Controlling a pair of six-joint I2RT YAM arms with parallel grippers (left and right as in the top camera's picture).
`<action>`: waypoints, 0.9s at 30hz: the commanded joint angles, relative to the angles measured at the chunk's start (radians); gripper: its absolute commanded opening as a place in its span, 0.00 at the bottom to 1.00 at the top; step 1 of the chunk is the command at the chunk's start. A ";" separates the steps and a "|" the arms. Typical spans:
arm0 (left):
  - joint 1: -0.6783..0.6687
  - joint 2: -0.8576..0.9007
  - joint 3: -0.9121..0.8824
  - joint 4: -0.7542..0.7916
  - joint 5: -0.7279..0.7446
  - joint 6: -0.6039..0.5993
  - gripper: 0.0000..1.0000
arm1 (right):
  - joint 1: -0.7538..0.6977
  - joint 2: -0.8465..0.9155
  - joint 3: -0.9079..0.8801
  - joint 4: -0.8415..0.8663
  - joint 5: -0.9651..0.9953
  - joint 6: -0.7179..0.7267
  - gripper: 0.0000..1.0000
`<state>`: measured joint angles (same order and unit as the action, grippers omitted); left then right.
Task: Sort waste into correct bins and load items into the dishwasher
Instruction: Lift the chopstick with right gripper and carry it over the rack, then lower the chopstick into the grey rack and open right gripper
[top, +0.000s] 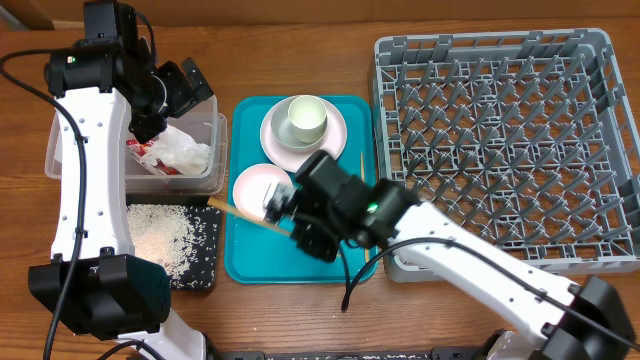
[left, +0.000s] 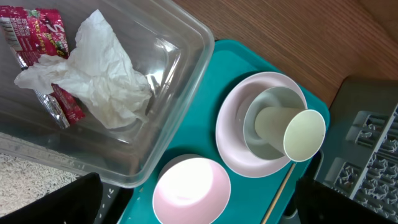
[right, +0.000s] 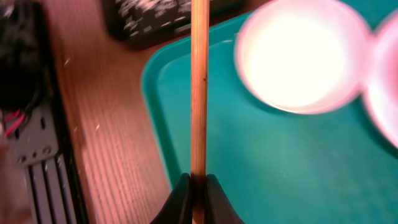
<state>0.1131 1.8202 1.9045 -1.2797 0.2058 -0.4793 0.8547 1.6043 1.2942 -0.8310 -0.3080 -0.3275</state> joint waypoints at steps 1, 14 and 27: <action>-0.002 0.001 0.015 -0.002 -0.004 0.008 1.00 | -0.094 -0.034 0.024 0.017 0.000 0.146 0.04; -0.002 0.001 0.015 -0.002 -0.004 0.008 1.00 | -0.503 -0.034 0.024 0.101 0.004 0.358 0.04; -0.002 0.001 0.015 -0.002 -0.004 0.008 1.00 | -0.550 -0.010 -0.068 0.136 0.140 0.378 0.04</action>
<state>0.1131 1.8202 1.9045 -1.2797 0.2058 -0.4793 0.3069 1.5948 1.2484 -0.7105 -0.2096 0.0334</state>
